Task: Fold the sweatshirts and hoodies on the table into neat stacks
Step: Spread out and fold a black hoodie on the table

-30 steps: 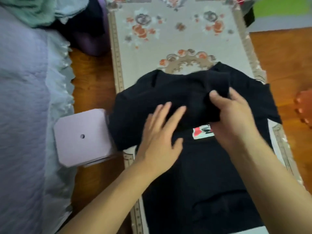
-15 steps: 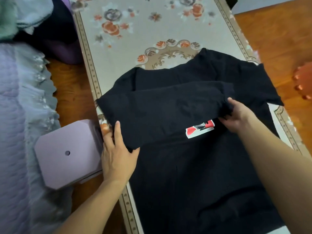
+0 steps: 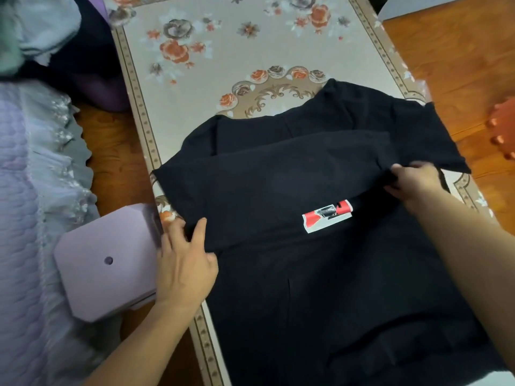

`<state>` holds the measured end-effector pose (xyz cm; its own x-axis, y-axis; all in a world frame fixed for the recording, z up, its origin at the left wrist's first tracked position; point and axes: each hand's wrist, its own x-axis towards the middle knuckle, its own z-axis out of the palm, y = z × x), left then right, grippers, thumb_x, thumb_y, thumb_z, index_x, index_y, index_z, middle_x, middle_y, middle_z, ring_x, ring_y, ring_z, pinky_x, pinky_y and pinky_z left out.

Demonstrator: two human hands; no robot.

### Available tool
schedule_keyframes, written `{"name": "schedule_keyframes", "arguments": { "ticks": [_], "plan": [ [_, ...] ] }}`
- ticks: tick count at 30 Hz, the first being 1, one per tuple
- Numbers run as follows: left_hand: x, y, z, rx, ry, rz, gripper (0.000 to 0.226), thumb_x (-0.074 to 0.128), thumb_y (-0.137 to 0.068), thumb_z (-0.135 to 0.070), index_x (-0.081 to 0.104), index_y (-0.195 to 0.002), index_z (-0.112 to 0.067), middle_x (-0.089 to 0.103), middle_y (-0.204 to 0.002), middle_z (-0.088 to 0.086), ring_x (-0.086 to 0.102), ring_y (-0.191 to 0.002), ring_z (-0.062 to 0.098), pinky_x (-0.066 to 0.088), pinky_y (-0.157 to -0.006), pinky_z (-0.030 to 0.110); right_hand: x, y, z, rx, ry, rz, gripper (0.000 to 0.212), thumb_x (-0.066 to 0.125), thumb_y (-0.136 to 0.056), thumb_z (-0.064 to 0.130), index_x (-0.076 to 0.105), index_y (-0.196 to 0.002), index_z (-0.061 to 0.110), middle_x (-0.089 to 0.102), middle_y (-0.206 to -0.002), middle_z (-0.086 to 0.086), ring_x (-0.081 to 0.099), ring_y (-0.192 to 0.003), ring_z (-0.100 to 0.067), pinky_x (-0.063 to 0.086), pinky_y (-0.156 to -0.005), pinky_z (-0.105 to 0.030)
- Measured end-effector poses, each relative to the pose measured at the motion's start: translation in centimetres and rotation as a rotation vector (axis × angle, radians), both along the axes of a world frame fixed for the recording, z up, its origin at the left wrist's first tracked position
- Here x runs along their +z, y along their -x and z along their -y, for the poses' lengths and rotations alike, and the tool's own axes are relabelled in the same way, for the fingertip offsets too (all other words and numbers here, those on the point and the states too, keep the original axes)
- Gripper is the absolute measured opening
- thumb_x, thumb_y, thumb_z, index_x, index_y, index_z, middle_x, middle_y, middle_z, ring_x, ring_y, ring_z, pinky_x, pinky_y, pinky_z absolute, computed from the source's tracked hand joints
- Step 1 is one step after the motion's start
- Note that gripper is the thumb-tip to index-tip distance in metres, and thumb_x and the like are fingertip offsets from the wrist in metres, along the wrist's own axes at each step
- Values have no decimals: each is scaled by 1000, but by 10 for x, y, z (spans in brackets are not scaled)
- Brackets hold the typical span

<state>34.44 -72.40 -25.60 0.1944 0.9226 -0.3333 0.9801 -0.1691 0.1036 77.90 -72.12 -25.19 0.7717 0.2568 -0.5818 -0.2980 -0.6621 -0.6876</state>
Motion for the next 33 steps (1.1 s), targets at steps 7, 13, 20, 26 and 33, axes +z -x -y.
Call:
{"name": "schedule_keyframes", "arguments": {
  "ticks": [7,13,20,26,33],
  "plan": [
    [11,-49,-35,-271,-174,183,66,46,-100,-43,29,-160,-21,14,-168,15,10,-156,35,18,-125,54,-24,32,4,912,134,1121,63,46,-100,37,36,-152,2,31,-156,-31,32,-141,-49,24,-119,-55],
    [-48,-85,-74,-341,-165,10,66,13,-103,-57,2,-163,-33,-2,-171,13,-8,-157,37,9,-124,63,-52,39,-8,1083,457,900,67,19,-104,57,5,-162,28,-4,-170,-4,-7,-155,-35,0,-124,-55],
    [-25,-139,-64,-272,-155,29,70,46,-93,-42,33,-157,-19,11,-169,19,1,-156,40,6,-124,63,-46,29,-12,1130,458,698,71,31,-101,60,4,-161,35,-9,-169,6,-12,-155,-28,-4,-124,-49],
    [-34,-261,-65,-647,-215,138,65,31,-102,-48,19,-163,-29,7,-171,12,2,-158,35,8,-127,54,-10,-31,8,616,-78,631,43,59,-95,24,57,-136,13,56,-137,-6,51,-129,-19,36,-111,-28],
    [-55,-271,-66,-624,-265,88,66,32,-98,-49,27,-161,-29,22,-168,12,13,-157,34,14,-125,55,-9,-161,72,46,479,514,45,35,-105,27,50,-137,-1,49,-140,-26,43,-132,-43,31,-110,-46]
  ]
}}
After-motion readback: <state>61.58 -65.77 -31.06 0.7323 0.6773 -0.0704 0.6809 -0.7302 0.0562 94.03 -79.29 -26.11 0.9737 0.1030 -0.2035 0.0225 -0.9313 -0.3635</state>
